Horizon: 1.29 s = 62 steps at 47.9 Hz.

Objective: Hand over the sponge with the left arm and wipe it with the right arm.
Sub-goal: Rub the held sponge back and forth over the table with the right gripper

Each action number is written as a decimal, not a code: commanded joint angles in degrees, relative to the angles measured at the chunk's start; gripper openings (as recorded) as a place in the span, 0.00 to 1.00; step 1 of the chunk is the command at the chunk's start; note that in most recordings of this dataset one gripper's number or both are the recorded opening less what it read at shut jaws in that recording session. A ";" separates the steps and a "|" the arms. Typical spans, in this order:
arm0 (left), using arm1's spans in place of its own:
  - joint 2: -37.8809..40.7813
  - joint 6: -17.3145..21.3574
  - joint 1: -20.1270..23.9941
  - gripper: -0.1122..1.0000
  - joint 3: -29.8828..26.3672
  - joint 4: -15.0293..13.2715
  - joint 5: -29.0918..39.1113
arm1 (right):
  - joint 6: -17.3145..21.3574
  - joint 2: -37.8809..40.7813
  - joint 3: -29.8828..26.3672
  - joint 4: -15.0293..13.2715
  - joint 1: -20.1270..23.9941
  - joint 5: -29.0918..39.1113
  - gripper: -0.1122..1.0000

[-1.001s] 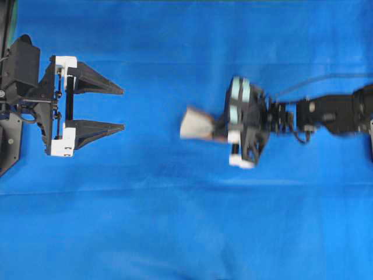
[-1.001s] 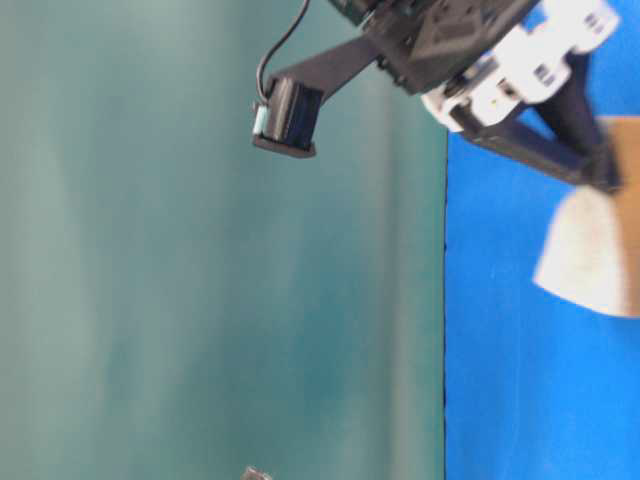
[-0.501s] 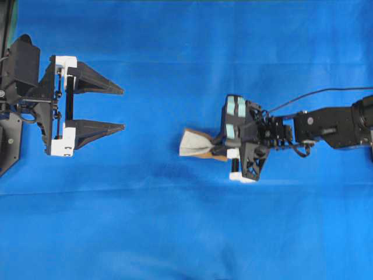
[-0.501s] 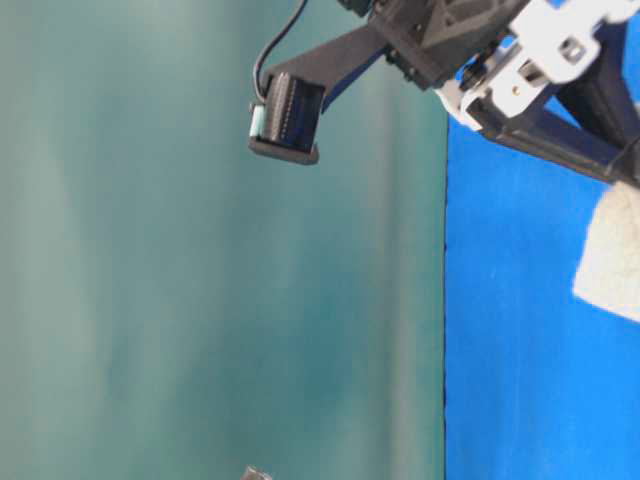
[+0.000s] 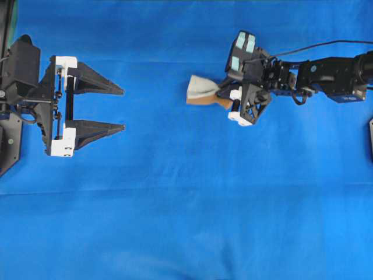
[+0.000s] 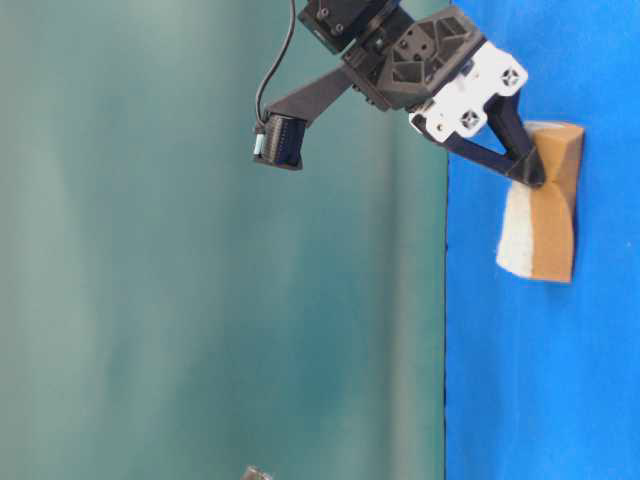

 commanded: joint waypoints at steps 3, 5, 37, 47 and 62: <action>-0.09 -0.09 -0.09 0.87 -0.70 0.18 -0.53 | 0.09 -0.70 -0.70 -0.35 -0.18 -0.18 0.25; -0.18 -0.09 -0.18 0.87 -0.70 0.18 -0.53 | 0.35 -0.70 -0.70 -0.26 0.62 -0.09 0.25; -0.09 -0.09 -0.09 0.87 -0.70 0.18 -0.53 | 4.22 -0.62 -2.29 3.52 23.03 -0.09 0.25; -0.09 -0.53 -0.35 0.87 -0.70 0.18 -0.18 | 3.60 -0.62 -2.11 3.25 18.37 2.02 0.25; -0.18 -0.35 -0.62 0.87 -0.62 0.18 -0.18 | 3.43 -0.62 -2.20 0.00 6.06 2.46 0.25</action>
